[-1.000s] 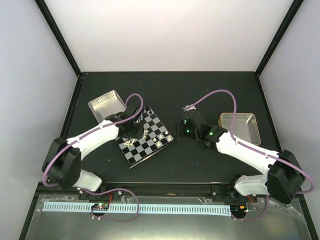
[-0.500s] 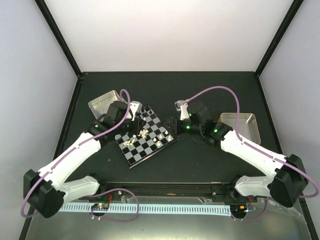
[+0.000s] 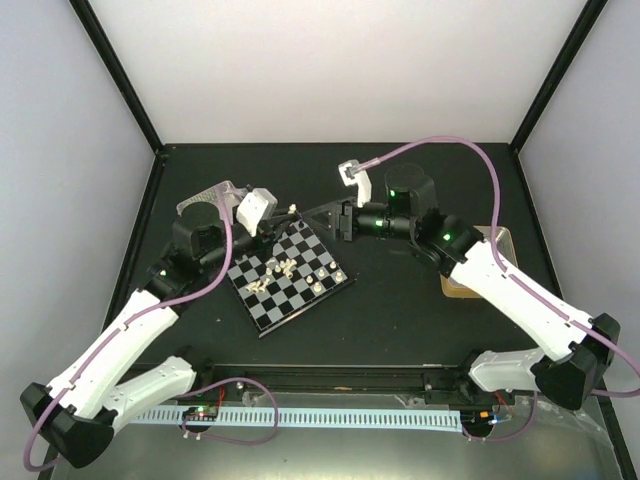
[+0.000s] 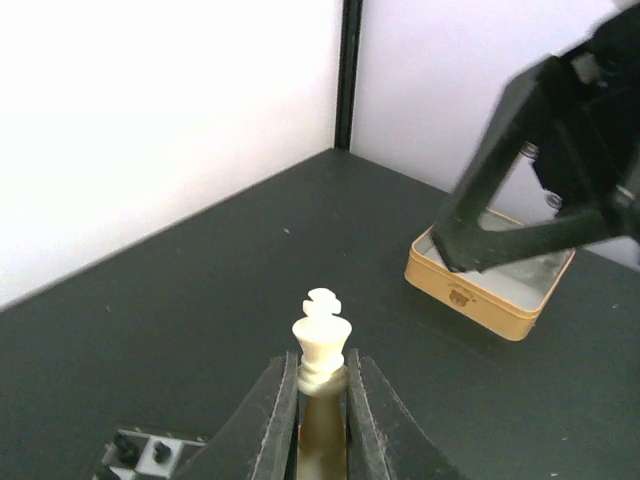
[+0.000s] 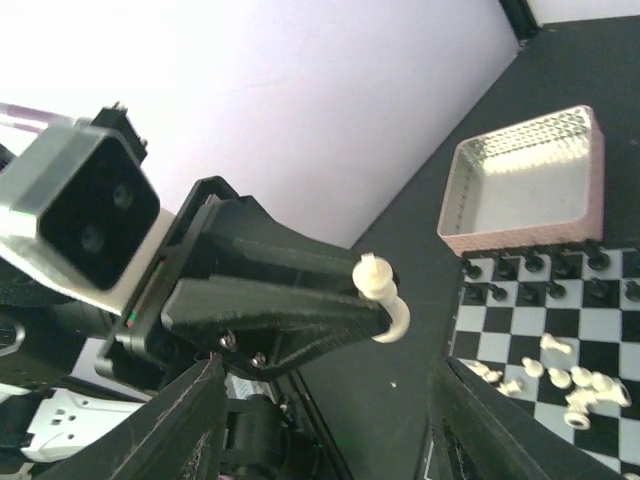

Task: Set up the chess pieces on the board
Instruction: Place the chess piece on the chessboard.

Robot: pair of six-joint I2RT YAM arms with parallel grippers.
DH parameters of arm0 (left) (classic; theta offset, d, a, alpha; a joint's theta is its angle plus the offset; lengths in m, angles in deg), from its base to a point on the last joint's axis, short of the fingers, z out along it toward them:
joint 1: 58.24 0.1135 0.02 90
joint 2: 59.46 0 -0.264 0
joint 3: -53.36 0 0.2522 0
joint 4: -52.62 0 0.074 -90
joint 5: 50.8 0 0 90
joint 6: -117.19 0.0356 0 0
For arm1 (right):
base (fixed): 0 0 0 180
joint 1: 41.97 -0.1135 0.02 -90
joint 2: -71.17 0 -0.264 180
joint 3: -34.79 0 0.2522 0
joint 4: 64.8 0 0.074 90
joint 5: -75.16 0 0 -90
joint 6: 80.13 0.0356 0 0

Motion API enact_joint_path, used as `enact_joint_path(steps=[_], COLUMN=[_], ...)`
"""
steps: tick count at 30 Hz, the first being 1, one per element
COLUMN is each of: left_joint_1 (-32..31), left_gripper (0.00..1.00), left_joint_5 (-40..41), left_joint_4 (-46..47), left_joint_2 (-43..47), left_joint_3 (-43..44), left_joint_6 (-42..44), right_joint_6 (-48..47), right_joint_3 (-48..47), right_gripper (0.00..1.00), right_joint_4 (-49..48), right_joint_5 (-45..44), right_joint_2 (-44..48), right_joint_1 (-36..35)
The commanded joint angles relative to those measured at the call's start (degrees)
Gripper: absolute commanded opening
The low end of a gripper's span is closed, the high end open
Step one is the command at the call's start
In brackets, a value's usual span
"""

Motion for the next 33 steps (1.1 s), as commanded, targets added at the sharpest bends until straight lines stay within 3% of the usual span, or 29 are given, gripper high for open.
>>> enact_joint_path(steps=[1, 8, 13, 20, 26, 33], left_joint_1=[-0.3, -0.5, -0.6, -0.7, -0.7, -0.6], left_gripper=[0.02, 0.03, 0.04, 0.03, 0.06, 0.06], left_joint_5=[-3.2, -9.3, -9.8, -7.8, -5.3, -5.0], left_joint_4=[2.8, 2.1, 1.6, 0.8, -0.1, -0.1], left_joint_2=[2.6, 5.9, 6.8, 5.7, 4.0, 2.8], left_joint_3=[1.7, -1.4, -2.3, -2.1, -1.0, -0.7], left_joint_6=[14.1, 25.4, 28.7, 29.3, 26.7, 25.4], right_joint_6=[-1.9, -4.0, -5.1, -5.1, -6.0, -6.3], right_joint_3=[-5.5, -10.9, -12.8, -11.4, -9.6, -9.4], right_gripper=[0.56, 0.52, 0.47, 0.44, 0.29, 0.29], right_joint_4=[2.7, 7.5, 9.5, 8.5, 8.5, 8.6], right_joint_5=[5.5, 5.8, 6.6, 8.1, 8.9, 8.8], right_joint_2=[-3.2, -8.6, -10.9, -11.0, -11.4, -12.6], right_joint_1=[0.3, 0.3, 0.1, 0.0, -0.2, -0.5])
